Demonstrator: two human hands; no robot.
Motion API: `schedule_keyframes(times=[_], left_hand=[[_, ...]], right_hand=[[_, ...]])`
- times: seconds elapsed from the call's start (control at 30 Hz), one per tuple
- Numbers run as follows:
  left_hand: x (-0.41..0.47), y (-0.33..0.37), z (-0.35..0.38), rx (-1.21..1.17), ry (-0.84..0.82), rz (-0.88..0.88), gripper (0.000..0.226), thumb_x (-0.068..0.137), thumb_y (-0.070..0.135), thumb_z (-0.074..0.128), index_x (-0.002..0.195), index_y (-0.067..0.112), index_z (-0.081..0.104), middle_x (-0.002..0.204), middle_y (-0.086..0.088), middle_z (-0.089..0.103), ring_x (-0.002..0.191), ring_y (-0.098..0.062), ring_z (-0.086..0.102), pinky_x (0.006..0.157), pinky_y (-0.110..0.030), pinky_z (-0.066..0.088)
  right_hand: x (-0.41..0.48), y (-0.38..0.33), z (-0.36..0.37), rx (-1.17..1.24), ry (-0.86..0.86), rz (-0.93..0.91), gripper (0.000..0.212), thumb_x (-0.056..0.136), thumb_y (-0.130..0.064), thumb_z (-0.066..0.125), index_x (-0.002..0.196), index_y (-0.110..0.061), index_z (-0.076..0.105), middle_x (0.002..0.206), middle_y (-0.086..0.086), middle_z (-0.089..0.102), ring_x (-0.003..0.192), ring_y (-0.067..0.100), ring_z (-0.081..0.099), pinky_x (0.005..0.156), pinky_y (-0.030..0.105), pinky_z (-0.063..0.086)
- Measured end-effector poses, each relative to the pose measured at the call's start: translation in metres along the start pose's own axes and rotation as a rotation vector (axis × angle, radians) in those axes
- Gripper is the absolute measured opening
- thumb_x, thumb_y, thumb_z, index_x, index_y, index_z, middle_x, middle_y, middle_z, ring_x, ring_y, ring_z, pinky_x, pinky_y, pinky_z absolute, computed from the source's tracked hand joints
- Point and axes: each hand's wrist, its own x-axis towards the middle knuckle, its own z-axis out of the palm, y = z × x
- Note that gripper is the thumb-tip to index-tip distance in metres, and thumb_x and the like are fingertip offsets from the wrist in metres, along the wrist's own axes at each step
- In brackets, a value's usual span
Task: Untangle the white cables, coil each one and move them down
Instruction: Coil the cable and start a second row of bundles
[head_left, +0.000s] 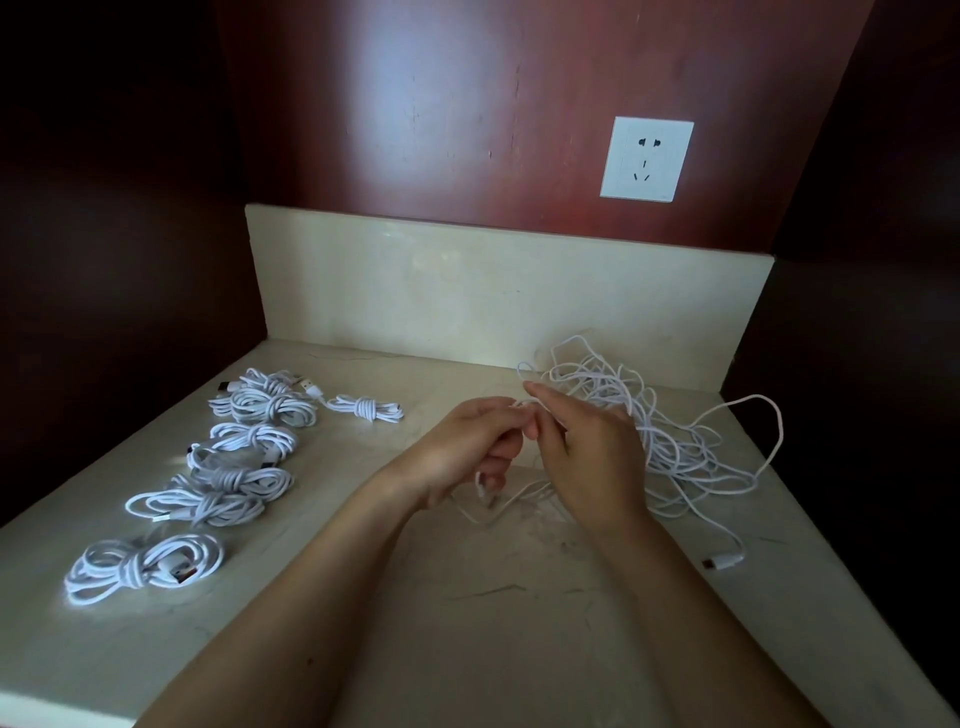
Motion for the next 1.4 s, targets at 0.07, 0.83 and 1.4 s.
schedule_keyframes(times=[0.07,0.83,1.4], left_hand=[[0.000,-0.001,-0.001,-0.049,-0.019,0.034,0.029,0.103,0.023,0.042,0.080,0.017,0.059,0.056,0.005,0.027,0.045,-0.007,0.018,0.041,-0.018,0.015],[0.002,0.008,-0.034,-0.295,0.410,0.492,0.049,0.104,0.012,0.041,0.144,0.036,0.027,0.100,-0.001,0.061,0.076,-0.021,0.072,0.073,-0.038,0.061],[0.010,0.001,-0.072,-0.836,0.562,0.294,0.054,0.104,0.048,0.016,0.090,0.014,0.055,0.047,0.007,0.023,0.036,-0.005,0.018,0.036,-0.015,0.014]], right_hand=[[0.000,0.001,0.000,0.026,0.009,-0.001,0.027,0.092,-0.028,0.055,0.112,-0.025,0.073,0.062,-0.006,0.067,0.051,0.005,0.051,0.070,0.028,0.047],[-0.003,0.006,0.010,-0.007,-0.272,-0.082,0.023,0.097,-0.031,0.042,0.083,-0.025,0.058,0.060,-0.010,0.042,0.060,0.023,0.049,0.065,0.036,0.040],[-0.001,0.023,0.009,0.017,-0.365,0.022,0.021,0.087,-0.039,0.048,0.075,-0.025,0.058,0.068,-0.010,0.054,0.068,0.014,0.053,0.066,0.030,0.040]])
